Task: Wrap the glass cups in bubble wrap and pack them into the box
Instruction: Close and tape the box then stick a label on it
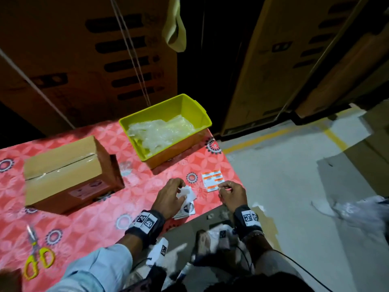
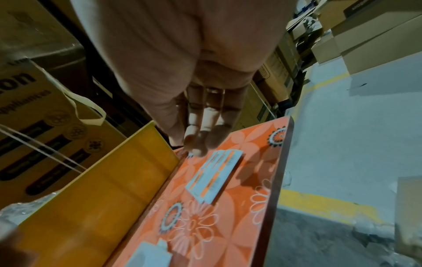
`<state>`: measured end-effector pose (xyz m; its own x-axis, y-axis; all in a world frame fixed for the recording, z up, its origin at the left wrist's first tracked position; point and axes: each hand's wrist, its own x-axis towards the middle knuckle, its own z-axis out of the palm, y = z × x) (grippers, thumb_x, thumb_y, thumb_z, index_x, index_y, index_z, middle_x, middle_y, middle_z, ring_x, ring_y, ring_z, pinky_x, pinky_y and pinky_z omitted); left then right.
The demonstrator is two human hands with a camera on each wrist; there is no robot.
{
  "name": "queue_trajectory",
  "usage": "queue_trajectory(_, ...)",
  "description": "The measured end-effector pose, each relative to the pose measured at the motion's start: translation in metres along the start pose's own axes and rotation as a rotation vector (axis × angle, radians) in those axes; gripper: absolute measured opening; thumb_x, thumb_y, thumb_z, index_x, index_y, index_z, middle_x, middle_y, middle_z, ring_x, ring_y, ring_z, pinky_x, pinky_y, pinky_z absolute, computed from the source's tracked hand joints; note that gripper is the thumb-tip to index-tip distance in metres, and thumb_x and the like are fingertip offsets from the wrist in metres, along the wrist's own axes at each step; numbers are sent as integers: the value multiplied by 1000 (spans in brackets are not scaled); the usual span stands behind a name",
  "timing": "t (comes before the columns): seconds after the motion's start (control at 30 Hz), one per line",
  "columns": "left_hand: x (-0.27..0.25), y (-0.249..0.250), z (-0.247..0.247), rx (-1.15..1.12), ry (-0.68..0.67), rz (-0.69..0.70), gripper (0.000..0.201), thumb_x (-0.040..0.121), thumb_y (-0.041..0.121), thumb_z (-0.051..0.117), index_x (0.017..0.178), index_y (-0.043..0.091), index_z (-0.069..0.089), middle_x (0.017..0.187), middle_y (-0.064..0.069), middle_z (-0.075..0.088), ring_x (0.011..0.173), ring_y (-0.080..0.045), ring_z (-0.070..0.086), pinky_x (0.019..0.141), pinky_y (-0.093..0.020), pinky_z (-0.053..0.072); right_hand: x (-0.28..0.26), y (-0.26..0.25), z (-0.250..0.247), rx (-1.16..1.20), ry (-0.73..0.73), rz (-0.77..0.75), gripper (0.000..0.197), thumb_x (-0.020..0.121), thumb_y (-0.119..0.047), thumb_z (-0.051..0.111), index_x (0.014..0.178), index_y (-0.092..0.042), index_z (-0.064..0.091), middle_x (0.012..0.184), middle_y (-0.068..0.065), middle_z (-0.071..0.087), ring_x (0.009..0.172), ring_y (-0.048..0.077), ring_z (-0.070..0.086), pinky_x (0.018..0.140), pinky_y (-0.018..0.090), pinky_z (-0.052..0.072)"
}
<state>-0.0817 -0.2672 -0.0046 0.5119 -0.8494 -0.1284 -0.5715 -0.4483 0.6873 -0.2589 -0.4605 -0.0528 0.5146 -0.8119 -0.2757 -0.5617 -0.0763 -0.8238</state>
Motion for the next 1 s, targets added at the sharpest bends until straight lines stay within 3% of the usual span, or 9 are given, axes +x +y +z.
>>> queue_trajectory(0.07,18,9,19,45,-22,6,27,88,7,70,112,14,59,111,-6,57,97,-29,60,81,-44,53,16,7,-3,-76,-4,5,21,85,-8,62,79,-26,73,80,-4,72,74,17,66,68,27,52)
queue_trajectory(0.13,33,18,35,71,-37,-15,20,91,8,70,108,11,61,109,-9,59,94,-32,61,79,-43,52,28,10,-4,-167,-39,-2,19,86,-9,61,89,-22,74,92,-4,70,85,17,66,74,24,49)
queue_trajectory(0.27,60,32,66,42,-59,-46,18,89,6,73,105,11,68,109,-7,61,97,-28,64,84,-39,53,44,26,3,-278,-116,-151,20,85,-5,74,103,-14,77,104,3,68,97,22,67,88,37,57)
queue_trajectory(0.33,70,37,81,38,-79,-64,23,89,7,72,112,9,69,114,-10,62,102,-29,63,89,-36,52,51,34,6,-310,-129,-207,25,80,-2,76,103,-11,78,104,7,68,98,27,66,89,42,56)
queue_trajectory(0.43,79,42,100,69,-107,-69,27,90,8,69,118,3,69,118,-15,60,106,-34,60,90,-37,48,57,39,8,-309,-148,-228,25,74,-1,78,99,-6,79,99,12,68,95,31,66,87,40,56)
queue_trajectory(0.67,90,42,119,136,-40,-64,24,82,-6,63,98,8,75,106,-10,62,97,-29,57,77,-33,48,61,43,12,-342,-180,-315,19,73,-1,77,91,-3,78,99,16,67,91,33,64,81,32,48)
queue_trajectory(0.87,96,39,121,130,-21,-99,25,76,-11,67,90,8,74,99,-9,63,87,-29,60,71,-37,52,62,33,10,-354,-203,-324,20,70,1,77,89,-5,74,99,12,67,95,33,62,82,35,49)
queue_trajectory(1.0,96,39,123,119,-24,-141,22,73,-12,68,81,9,70,94,-7,60,80,-26,58,65,-29,42,60,30,16,-362,-232,-296,20,73,0,76,91,-7,72,103,11,66,100,35,62,88,41,50)
